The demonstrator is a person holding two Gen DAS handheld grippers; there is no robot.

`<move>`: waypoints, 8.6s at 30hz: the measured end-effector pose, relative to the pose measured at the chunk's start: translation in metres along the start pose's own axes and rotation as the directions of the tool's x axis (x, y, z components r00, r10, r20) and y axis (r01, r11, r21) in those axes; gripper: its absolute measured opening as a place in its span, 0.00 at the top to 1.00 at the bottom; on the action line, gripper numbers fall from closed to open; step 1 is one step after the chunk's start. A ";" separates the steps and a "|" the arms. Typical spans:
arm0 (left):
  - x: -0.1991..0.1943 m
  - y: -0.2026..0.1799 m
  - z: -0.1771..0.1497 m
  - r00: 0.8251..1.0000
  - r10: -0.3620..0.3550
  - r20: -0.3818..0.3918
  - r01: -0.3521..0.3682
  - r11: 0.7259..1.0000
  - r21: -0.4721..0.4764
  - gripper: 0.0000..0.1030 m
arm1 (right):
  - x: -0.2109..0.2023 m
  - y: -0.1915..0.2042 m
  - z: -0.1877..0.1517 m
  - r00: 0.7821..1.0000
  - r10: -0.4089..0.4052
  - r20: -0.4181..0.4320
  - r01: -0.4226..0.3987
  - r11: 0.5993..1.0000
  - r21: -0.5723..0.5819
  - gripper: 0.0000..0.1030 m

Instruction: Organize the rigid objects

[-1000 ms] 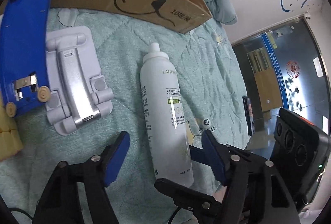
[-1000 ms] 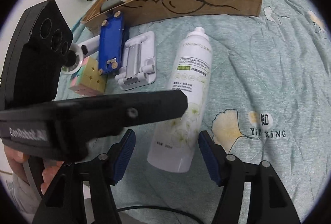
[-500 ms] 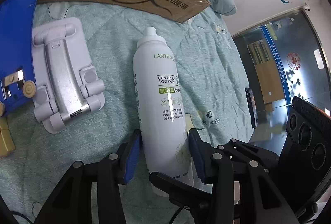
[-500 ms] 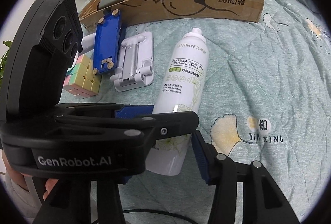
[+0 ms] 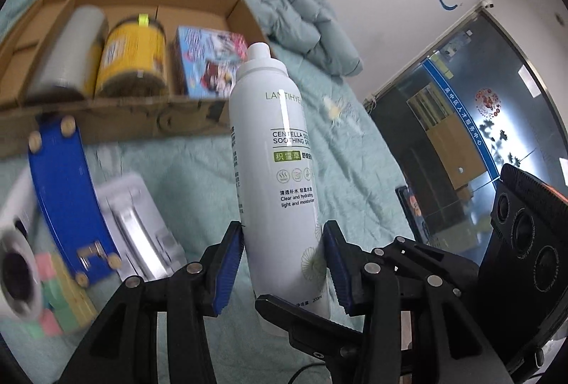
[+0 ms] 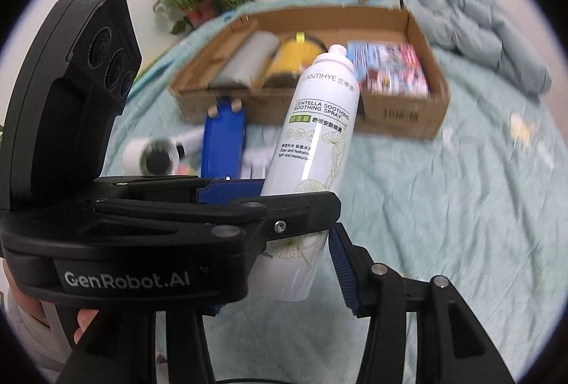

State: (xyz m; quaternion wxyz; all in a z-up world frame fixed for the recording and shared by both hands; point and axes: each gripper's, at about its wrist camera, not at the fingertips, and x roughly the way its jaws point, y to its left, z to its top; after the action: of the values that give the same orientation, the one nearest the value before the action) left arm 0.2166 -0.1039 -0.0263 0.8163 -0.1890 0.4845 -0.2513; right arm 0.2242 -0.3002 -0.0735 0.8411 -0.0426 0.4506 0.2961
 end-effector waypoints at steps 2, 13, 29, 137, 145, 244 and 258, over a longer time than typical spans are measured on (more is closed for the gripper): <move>-0.005 -0.004 0.014 1.000 -0.001 0.021 0.000 1.000 0.013 0.58 | -0.001 0.004 0.011 1.000 -0.013 0.019 0.013 1.000 -0.021 0.53; -0.018 0.028 0.111 0.997 0.014 0.079 -0.013 1.000 -0.006 0.59 | 0.014 -0.008 0.093 0.997 -0.003 0.078 0.009 0.997 -0.081 0.55; 0.056 0.088 0.195 0.990 0.129 -0.053 -0.132 0.990 -0.058 0.60 | 0.098 -0.058 0.164 0.998 0.048 -0.048 -0.047 0.998 0.031 0.58; -0.082 0.188 -0.034 0.994 0.018 0.104 0.031 0.892 -0.452 0.26 | 0.092 0.089 0.047 0.974 0.225 -0.039 -0.214 0.841 -0.497 0.32; -0.090 0.185 -0.036 0.990 0.049 0.131 0.011 0.907 -0.421 0.25 | 0.113 0.095 0.052 0.914 0.349 -0.207 -0.399 0.681 -0.614 0.31; 0.119 0.055 0.040 0.978 0.097 -0.182 -0.134 0.970 -0.202 0.63 | 0.051 -0.053 -0.034 0.995 0.066 0.079 -0.068 0.997 0.035 0.29; 0.056 -0.015 0.086 0.990 0.141 0.009 -0.140 0.990 -0.026 0.67 | 0.005 -0.033 -0.011 0.956 -0.051 0.290 0.050 0.999 0.009 0.45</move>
State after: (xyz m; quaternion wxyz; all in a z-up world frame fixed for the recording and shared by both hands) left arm 0.3123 -0.1441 -0.0172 0.8321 -0.1660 0.4953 -0.1861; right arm 0.2354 -0.3290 -0.0904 0.9054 -0.0096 0.3215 0.2771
